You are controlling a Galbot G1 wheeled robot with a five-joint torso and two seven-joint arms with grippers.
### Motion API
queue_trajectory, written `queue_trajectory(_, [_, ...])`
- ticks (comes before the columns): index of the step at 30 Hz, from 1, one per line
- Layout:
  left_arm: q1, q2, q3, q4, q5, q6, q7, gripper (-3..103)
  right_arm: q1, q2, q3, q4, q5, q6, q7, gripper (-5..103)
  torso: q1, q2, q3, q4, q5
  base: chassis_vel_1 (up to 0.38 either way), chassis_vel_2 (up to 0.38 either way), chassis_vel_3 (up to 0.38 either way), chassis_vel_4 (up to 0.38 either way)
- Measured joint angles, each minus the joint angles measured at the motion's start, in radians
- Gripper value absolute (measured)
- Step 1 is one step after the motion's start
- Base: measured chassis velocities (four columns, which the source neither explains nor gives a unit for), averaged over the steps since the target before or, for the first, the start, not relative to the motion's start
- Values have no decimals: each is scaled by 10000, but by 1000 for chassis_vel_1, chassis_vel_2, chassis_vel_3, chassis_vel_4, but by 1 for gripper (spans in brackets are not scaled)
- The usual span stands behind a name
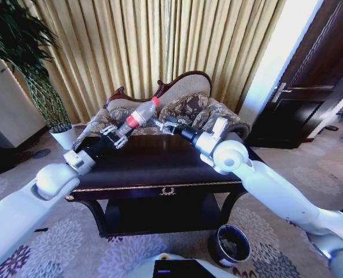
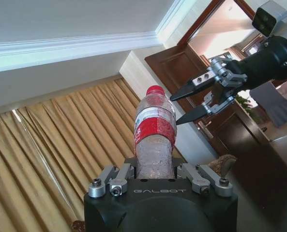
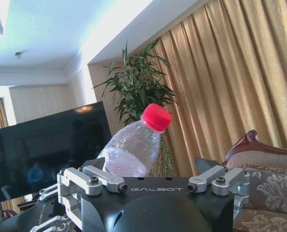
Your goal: Move to the front of the table and place the trash on the table into the trash bin.
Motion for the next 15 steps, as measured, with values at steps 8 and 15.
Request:
queue_trajectory(8, [-666,-136,945,-27,-5,155,-82,34,337,250,-350,-3,62,-13,237,100,0,0,0,-1,0,0,0,0,0])
queue_trajectory(15, [-923,-278,1554,-71,-52,198,-125,32,531,309,-541,-22,26,-107,319,100,0,0,0,-1,-1,0,0,0,0])
